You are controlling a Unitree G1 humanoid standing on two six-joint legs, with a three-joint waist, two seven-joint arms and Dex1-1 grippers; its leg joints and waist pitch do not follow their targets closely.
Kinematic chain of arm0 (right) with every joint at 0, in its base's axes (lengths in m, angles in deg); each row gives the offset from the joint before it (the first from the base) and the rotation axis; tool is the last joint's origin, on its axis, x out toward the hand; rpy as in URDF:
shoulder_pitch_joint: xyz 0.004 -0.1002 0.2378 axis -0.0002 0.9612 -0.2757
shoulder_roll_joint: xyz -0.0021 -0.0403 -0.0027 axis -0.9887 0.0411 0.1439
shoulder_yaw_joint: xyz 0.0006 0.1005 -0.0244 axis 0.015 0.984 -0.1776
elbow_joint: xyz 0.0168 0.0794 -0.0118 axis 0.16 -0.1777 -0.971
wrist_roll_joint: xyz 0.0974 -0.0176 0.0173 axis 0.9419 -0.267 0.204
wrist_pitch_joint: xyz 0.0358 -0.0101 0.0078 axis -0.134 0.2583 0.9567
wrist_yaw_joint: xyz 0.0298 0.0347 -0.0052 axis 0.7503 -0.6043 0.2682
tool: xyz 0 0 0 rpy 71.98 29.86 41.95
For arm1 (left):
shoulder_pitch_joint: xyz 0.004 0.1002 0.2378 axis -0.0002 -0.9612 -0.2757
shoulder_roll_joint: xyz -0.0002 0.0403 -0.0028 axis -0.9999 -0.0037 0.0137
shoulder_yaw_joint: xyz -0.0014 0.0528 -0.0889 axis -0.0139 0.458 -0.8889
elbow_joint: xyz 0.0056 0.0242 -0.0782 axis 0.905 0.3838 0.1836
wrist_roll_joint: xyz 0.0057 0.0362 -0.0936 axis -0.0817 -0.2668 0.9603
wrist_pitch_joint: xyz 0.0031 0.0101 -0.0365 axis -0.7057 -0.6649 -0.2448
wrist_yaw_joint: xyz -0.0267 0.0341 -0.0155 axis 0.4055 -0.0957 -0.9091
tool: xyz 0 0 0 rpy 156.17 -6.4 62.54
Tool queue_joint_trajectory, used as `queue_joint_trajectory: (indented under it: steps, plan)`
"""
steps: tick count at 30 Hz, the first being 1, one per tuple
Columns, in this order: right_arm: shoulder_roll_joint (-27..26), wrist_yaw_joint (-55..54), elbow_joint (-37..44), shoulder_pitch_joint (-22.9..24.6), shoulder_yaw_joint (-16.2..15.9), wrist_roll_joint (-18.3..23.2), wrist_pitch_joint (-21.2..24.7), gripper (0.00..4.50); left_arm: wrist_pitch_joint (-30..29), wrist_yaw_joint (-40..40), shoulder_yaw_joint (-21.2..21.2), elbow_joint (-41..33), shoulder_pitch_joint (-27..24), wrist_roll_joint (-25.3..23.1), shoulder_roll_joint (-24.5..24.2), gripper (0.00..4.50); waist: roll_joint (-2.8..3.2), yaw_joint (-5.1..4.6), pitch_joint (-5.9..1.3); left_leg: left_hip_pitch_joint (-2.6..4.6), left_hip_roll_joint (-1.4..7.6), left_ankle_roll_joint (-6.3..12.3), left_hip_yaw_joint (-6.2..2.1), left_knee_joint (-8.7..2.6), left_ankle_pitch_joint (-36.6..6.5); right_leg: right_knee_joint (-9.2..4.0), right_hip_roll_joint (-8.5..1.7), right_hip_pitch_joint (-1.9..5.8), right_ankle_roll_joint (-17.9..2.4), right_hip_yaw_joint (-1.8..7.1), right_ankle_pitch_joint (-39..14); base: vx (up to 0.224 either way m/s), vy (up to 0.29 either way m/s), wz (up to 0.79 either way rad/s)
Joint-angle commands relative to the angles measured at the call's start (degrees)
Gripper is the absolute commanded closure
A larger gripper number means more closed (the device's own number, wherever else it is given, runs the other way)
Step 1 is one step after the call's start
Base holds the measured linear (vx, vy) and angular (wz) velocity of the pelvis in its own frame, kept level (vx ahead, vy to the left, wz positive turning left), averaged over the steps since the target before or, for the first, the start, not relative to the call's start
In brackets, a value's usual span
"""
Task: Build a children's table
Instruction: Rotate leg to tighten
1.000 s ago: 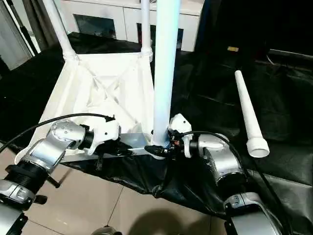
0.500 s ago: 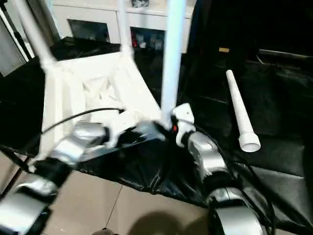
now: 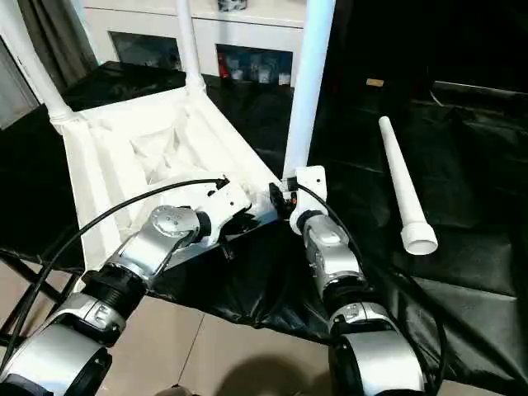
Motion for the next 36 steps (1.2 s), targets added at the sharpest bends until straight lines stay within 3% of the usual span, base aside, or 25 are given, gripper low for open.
queue_joint_trajectory:
  steps: [1, 6, 7, 14, 17, 19, 21, 26, 29, 30, 32, 36]
  plan:
    - [-4.03, 1.44, -2.85, -0.12, -1.52, 0.09, 1.62, 1.68, 0.95, 0.64, 1.69, -0.96, 0.59, -0.82, 1.9, 4.5, 0.39, -0.04, -3.17, 0.06, 3.15, 1.93, -1.22, -4.67, -10.69, -4.75, -5.71, 2.96, -12.0, 3.18, -11.91, 0.0, 0.0, 0.0]
    - [-4.18, 2.42, -3.13, -0.45, -2.1, -0.47, 0.76, 1.68, 1.31, 0.43, 1.47, -0.56, 0.74, -1.07, 1.35, 4.5, 0.28, -0.19, -3.13, 0.0, 3.14, 2.18, -1.19, -4.7, -10.61, -4.63, -5.67, 2.94, -12.33, 3.18, -10.84, 0.0, 0.0, 0.0]
    - [-4.46, 3.37, -2.96, -0.77, -2.05, -0.27, -0.59, 1.33, 1.71, 0.27, 1.44, -0.37, 0.88, -1.02, 0.75, 4.5, 0.26, -0.18, -3.14, 0.0, 3.17, 2.15, -1.22, -4.71, -10.78, -4.68, -5.8, 2.91, -12.19, 3.23, -11.52, 0.0, 0.0, 0.0]
    - [-4.16, 7.03, -1.61, -1.23, -1.68, 1.07, -2.64, 0.63, 3.63, -1.81, 0.97, -0.72, 0.47, -0.35, -1.27, 4.5, 0.53, -0.48, -3.12, -0.1, 3.15, 2.48, -1.2, -4.69, -10.79, -4.56, -5.69, 2.96, -12.65, 3.27, -10.32, 0.0, 0.0, 0.0]
    - [-3.13, 9.33, -0.12, -0.8, -1.81, 1.47, -3.56, 0.48, 5.02, -3.98, 0.81, -1.68, -0.29, 0.25, -2.73, 4.5, 0.56, -0.6, -3.3, -0.43, 3.11, 3.43, -1.2, -4.44, -8.52, -4.21, -5.79, 3.26, -13.2, 3.23, -7.84, 0.0, 0.0, 0.0]
    - [-2.18, 11.23, 1.09, -0.34, -1.97, 1.81, -3.83, 0.11, 5.61, -6.34, 0.71, -2.74, -0.99, 1.12, -3.79, 4.5, 0.73, -0.63, -3.35, -0.54, 3.11, 4.09, -1.17, -4.27, -7.12, -4.0, -5.82, 3.3, -13.77, 3.23, -6.3, 0.0, 0.0, 0.0]
    - [-1.21, 13.26, 2.41, 0.27, -2.34, 2.04, -3.95, 0.03, 6.01, -8.28, 0.61, -3.75, -1.6, 1.96, -4.57, 4.5, 0.82, -0.57, -3.41, -0.52, 3.18, 5.01, -1.1, -4.13, -5.58, -3.87, -5.73, 3.21, -14.11, 3.14, -5.1, 0.0, 0.0, 0.0]
    - [2.83, 20.96, 6.4, 2.64, -4.5, 1.35, -3.79, 0.03, 8.69, -13.84, 1.36, -5.98, -3.45, 3.17, -7.84, 4.5, 0.88, -0.06, -3.96, -0.46, 3.33, 7.28, -0.97, -3.48, -1.59, -2.56, -5.35, 3.15, -15.52, 2.95, 4.24, 0.0, 0.0, 0.0]
    - [5.53, 28.66, 9.03, 4.22, -5.89, 1.7, -2.81, 0.03, 9.46, -18.09, 1.39, -7.74, -4.71, 4.7, -9.86, 4.5, 0.91, 0.28, -4.18, -0.92, 3.33, 9.36, -0.95, -2.96, 0.92, -1.88, -5.25, 3.11, -16.09, 2.78, 8.53, 0.0, 0.0, 0.0]
    - [6.58, 31.89, 10.23, 4.9, -6.56, 2.0, -2.14, 0.03, 9.51, -19.33, 1.34, -8.29, -5.1, 5.21, -10.59, 4.5, 0.63, 0.34, -4.04, -1.01, 3.33, 9.91, -0.82, -2.89, 0.75, -1.94, -5.18, 3.04, -16.25, 2.75, 8.43, 0.0, 0.0, 0.0]
    - [8.66, 37.44, 12.58, 6.23, -8.51, 2.06, -1.55, 0.03, 10.01, -21.23, 1.22, -8.96, -5.74, 5.76, -12.01, 4.5, 1.02, 0.75, -3.97, -0.97, 3.51, 9.98, -0.87, -2.89, -0.96, -2.22, -5.33, 3.02, -15.96, 2.71, 5.98, 0.0, 0.0, 0.0]
    - [12.14, 46.1, 16.04, 7.8, -11.23, 2.87, -0.29, 0.03, 10.66, -24.93, 0.88, -10.41, -7.18, 7.13, -14.54, 4.5, 1.0, 1.04, -3.66, -0.82, 3.72, 7.9, -0.87, -3.29, -4.58, -2.76, -5.41, 2.9, -15.31, 2.87, -0.15, 0.0, 0.0, 0.0]
